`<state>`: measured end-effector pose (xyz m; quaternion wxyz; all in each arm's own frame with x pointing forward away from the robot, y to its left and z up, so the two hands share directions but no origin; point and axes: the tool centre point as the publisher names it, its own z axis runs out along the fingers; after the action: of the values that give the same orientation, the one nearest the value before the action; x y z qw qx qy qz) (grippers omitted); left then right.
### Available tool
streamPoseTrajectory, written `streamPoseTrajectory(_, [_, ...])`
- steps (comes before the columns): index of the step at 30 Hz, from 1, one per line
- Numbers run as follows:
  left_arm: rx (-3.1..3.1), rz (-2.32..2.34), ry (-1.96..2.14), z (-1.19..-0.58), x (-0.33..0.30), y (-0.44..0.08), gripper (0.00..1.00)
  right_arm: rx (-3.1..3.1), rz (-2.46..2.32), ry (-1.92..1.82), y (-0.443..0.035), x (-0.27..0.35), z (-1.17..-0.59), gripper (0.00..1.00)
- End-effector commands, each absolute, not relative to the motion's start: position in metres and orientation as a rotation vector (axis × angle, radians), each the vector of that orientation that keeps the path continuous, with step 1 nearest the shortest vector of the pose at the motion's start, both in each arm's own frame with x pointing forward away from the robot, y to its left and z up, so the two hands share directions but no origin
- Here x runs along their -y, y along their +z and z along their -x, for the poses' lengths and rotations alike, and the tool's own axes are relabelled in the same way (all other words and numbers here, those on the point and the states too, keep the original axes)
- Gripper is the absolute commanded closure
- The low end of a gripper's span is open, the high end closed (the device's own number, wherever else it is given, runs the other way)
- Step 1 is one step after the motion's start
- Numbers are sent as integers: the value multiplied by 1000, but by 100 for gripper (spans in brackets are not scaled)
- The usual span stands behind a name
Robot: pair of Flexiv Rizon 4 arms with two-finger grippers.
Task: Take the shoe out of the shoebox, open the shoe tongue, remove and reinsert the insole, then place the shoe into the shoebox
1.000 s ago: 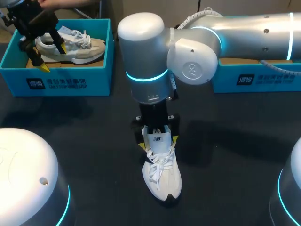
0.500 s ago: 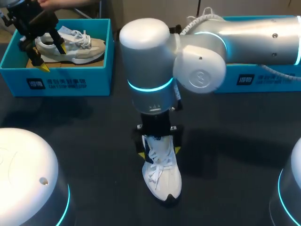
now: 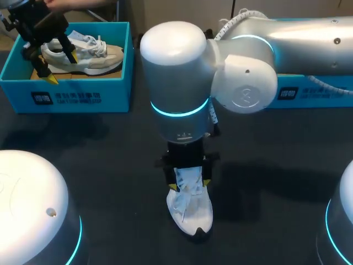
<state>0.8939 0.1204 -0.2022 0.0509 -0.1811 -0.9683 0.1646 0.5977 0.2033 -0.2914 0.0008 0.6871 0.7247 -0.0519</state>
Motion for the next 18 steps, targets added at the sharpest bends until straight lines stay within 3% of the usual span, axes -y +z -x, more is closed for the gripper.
streamPoseTrajectory(1, [2949,552,497,-893,-121,-202,0,-2277,-2162,-146,-296,-206,-591,54])
streamPoseTrajectory(10, [2949,552,497,-893,-121,-202,0,-2271,-2157,-142,-295,-206,-591,60])
streamPoseTrajectory(18, [2949,552,497,-893,-121,-202,0,-2291,-2124,-78,-300,-206,-606,72])
